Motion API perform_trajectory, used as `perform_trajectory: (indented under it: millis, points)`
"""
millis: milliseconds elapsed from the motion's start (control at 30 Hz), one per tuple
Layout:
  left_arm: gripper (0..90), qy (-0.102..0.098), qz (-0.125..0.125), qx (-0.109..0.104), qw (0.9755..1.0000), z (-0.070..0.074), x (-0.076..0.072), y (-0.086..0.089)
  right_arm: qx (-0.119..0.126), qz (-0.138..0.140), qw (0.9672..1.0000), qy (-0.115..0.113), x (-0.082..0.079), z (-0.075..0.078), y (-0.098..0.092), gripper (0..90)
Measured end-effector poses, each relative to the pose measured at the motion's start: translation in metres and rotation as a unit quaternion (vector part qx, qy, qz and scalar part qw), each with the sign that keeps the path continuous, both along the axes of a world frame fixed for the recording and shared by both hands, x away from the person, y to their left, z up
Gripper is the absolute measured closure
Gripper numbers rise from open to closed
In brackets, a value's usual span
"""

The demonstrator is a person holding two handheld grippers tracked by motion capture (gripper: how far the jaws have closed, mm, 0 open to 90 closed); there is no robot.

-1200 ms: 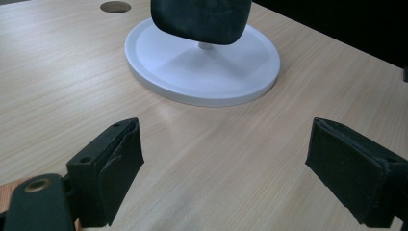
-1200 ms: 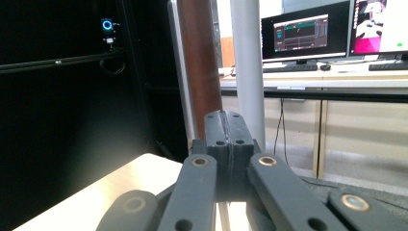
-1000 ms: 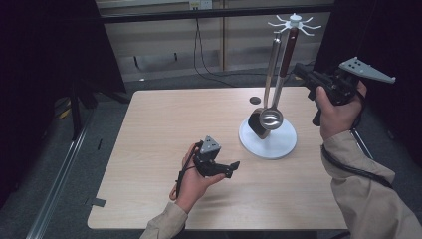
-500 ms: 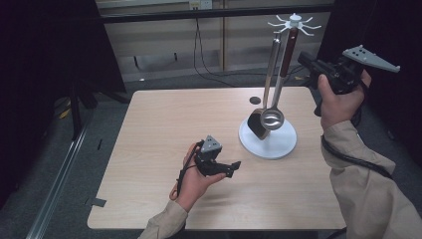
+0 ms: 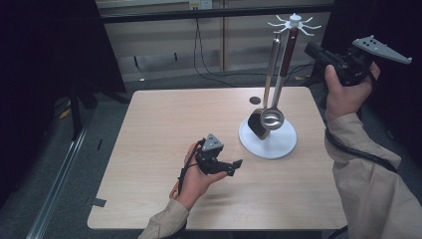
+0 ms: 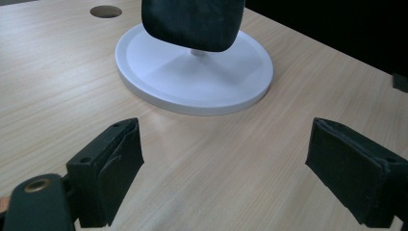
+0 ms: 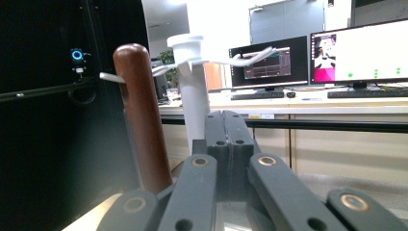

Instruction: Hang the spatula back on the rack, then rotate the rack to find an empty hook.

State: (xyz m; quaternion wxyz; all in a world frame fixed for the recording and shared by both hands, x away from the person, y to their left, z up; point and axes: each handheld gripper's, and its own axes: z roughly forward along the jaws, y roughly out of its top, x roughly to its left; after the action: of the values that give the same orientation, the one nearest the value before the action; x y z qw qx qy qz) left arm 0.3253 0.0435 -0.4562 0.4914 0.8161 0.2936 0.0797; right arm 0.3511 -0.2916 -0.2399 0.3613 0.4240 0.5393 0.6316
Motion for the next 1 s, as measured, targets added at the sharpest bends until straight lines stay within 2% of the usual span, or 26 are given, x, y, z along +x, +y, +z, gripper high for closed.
perform_trajectory:
  millis: [67,167,267,333,700,867,1000]
  points:
    - [12.1,0.000,0.000,0.003,1.0000,0.001,0.000,0.000,0.005,-0.002,1.0000,-0.001,0.001,0.002,-0.001,90.0]
    - [12.0,0.000,0.003,-0.002,1.0000,0.001,-0.001,-0.001,0.002,-0.001,1.0000,-0.004,0.001,0.006,-0.001,90.0]
    - [12.1,-0.001,0.001,0.002,1.0000,0.001,0.000,0.000,-0.003,-0.005,1.0000,-0.008,0.000,0.009,0.002,90.0]
    - [12.1,0.000,0.001,-0.003,1.0000,0.001,-0.001,-0.001,-0.004,-0.007,0.9999,-0.007,0.000,0.011,0.003,90.0]
    - [12.2,-0.003,-0.001,0.000,1.0000,0.002,-0.001,-0.001,-0.010,-0.023,0.9997,-0.007,0.002,0.019,0.005,90.0]
    - [12.3,-0.003,-0.003,0.003,1.0000,0.002,-0.001,-0.002,-0.022,-0.019,0.9994,-0.018,0.000,0.023,0.009,90.0]
    - [12.3,-0.003,0.000,-0.003,1.0000,0.003,-0.001,-0.001,-0.018,-0.016,0.9995,-0.022,-0.001,0.024,0.012,90.0]
